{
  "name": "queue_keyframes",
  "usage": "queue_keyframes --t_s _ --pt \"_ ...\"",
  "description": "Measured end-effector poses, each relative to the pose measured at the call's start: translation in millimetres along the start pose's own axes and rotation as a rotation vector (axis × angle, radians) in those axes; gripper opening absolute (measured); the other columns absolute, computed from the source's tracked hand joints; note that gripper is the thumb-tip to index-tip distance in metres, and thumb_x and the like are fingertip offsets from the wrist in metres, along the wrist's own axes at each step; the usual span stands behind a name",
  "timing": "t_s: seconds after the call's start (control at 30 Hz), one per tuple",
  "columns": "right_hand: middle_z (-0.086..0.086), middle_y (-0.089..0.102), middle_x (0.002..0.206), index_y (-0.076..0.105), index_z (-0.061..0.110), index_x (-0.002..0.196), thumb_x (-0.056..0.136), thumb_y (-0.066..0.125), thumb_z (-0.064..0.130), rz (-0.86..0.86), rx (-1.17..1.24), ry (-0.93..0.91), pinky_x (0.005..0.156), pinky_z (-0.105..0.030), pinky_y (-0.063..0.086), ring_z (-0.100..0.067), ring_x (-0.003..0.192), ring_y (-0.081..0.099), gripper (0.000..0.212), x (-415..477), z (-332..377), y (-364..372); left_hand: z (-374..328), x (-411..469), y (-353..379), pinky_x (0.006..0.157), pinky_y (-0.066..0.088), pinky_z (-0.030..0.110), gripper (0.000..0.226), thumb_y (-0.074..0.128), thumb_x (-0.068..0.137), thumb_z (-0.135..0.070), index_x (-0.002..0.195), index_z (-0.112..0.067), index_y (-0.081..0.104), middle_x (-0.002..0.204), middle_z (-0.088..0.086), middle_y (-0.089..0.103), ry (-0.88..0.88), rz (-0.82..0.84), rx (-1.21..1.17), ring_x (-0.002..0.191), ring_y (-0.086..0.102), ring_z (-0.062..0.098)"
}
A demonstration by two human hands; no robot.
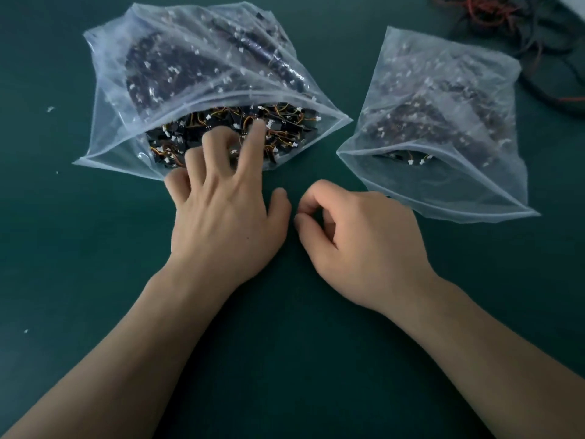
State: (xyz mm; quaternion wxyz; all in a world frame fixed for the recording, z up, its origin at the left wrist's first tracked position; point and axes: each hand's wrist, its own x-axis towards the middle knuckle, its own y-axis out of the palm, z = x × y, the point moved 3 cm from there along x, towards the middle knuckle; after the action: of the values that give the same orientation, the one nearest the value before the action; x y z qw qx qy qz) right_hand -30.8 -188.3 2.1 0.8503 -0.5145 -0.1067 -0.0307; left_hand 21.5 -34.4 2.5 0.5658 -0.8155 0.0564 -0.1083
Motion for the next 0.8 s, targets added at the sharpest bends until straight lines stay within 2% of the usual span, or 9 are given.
queue_keyframes --t_s 0.1,0.17,0.33,0.5,0.57,0.67,0.73,0.8 --pt "0.01 0.048 0.052 0.059 0.033 0.091 0.097 0.055 0.043 0.012 0.003 0.001 0.048 -0.031 0.04 -0.009 0.048 0.05 0.012 3.1 -1.3 -1.7 -2.3 -2.1 4.7 0.12 0.009 0.056 0.066 0.03 0.101 -0.056 0.163 -0.036 0.02 0.173 0.005 0.018 0.095 0.058 0.099 0.158 0.015 0.024" --pt "0.01 0.048 0.052 0.06 0.032 0.091 0.097 0.055 0.042 0.013 0.012 -0.006 0.049 -0.033 0.042 -0.01 0.049 0.05 0.012 2.8 -1.4 -2.8 -1.3 -1.7 4.4 0.122 0.007 0.055 0.065 0.023 0.102 -0.058 0.162 -0.033 0.026 0.174 0.004 0.02 0.118 0.084 0.114 0.16 0.017 0.024" --pt "0.011 0.045 0.052 0.062 0.034 0.093 0.095 0.057 0.044 0.011 0.021 -0.012 0.048 -0.032 0.04 -0.009 0.05 0.048 0.011 0.6 -1.4 -2.3 2.5 -6.4 0.7 0.116 0.015 0.047 0.058 0.042 0.098 -0.05 0.146 -0.02 0.054 0.156 -0.002 0.046 0.114 0.017 0.029 0.145 0.036 0.026" --pt "0.013 0.044 0.05 0.063 0.035 0.09 0.093 0.059 0.045 -0.011 0.052 -0.008 0.046 -0.028 0.037 -0.008 0.05 0.05 0.011 1.6 -1.4 -3.0 8.6 -3.6 -2.3 0.107 0.014 0.027 0.046 0.053 0.095 -0.038 0.135 -0.021 0.067 0.141 -0.009 0.055 0.098 -0.095 -0.131 0.134 0.041 0.017" --pt "0.013 0.044 0.049 0.063 0.035 0.088 0.093 0.061 0.042 -0.019 0.083 -0.002 0.046 -0.029 0.039 -0.009 0.051 0.051 0.009 2.3 -1.5 -3.5 7.8 -4.5 -3.8 0.109 0.014 0.029 0.047 0.056 0.093 -0.037 0.138 -0.025 0.062 0.145 -0.008 0.049 0.102 -0.107 -0.163 0.139 0.038 0.016" --pt "0.012 0.044 0.05 0.063 0.034 0.088 0.094 0.062 0.04 -0.024 0.111 0.001 0.046 -0.031 0.041 -0.011 0.052 0.052 0.009 3.5 -0.8 -3.6 6.1 -4.6 -2.3 0.122 0.01 0.043 0.063 0.052 0.093 -0.043 0.154 -0.026 0.046 0.166 -0.003 0.035 0.099 -0.027 -0.116 0.157 0.022 0.018" --pt "0.013 0.045 0.05 0.064 0.033 0.088 0.094 0.062 0.04 -0.023 0.114 -0.006 0.046 -0.033 0.042 -0.011 0.053 0.053 0.009 4.0 0.0 -3.5 6.4 -5.2 -0.7 0.122 0.011 0.046 0.06 0.049 0.095 -0.044 0.152 -0.024 0.051 0.163 -0.005 0.044 0.12 -0.003 -0.067 0.156 0.028 0.018" --pt "0.012 0.05 0.054 0.065 0.033 0.09 0.095 0.063 0.038 -0.033 0.145 -0.007 0.047 -0.035 0.044 -0.012 0.054 0.054 0.006 3.3 -0.7 -3.5 8.1 -6.2 -2.3 0.113 0.017 0.043 0.044 0.055 0.096 -0.037 0.137 -0.025 0.065 0.148 -0.01 0.058 0.15 -0.048 -0.089 0.144 0.042 0.017"
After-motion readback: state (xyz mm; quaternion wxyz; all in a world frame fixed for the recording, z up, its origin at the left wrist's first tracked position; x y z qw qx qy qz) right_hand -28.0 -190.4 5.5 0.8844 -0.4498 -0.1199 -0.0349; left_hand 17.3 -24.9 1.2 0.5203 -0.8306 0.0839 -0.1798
